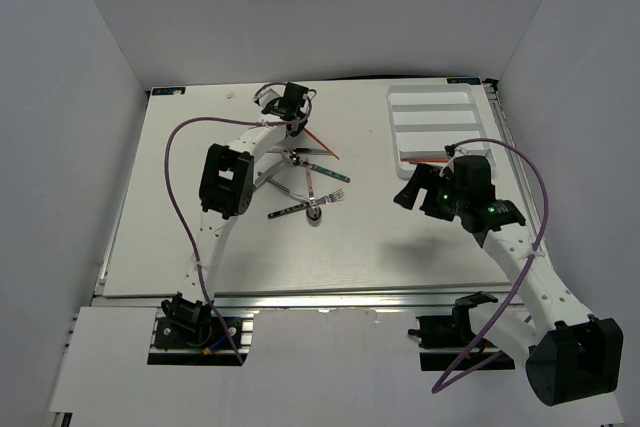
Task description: Sort the eating utensils into containers
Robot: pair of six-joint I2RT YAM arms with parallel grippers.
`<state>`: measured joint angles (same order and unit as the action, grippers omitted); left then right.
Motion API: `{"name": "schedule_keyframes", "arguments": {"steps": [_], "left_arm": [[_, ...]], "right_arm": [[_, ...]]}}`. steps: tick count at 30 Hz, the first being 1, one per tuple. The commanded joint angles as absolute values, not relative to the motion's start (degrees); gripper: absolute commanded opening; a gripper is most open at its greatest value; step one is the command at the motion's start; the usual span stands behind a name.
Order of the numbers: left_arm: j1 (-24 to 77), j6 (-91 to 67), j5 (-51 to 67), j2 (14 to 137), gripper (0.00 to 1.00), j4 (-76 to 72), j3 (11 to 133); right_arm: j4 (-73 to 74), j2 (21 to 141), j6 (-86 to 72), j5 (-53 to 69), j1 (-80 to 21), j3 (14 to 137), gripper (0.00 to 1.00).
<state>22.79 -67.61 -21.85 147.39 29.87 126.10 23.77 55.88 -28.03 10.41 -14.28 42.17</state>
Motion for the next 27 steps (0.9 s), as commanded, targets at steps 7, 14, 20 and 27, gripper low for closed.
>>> {"name": "schedule_keyframes", "arguments": {"steps": [7, 14, 20, 27], "left_arm": [[25.22, -66.36, -12.75, 140.54, 0.00, 13.98, 120.59], [26.10, -62.67, -9.32, 136.94, 0.00, 3.63, 116.03], [27.16, -61.09, -2.74, 130.53, 0.00, -5.96, 106.53], [28.47, -59.94, 2.54, 124.20, 0.00, -10.37, 96.16]], "right_arm": [[20.92, 56.95, -27.42, 10.02, -14.50, 42.45, 0.89], [18.11, 56.69, -26.64, 11.68, -14.50, 42.45, 0.89], [16.53, 57.39, -23.73, 12.83, -14.50, 44.38, 0.89], [12.23, 61.60, -21.54, 15.90, -14.41, 45.09, 0.89]]}}
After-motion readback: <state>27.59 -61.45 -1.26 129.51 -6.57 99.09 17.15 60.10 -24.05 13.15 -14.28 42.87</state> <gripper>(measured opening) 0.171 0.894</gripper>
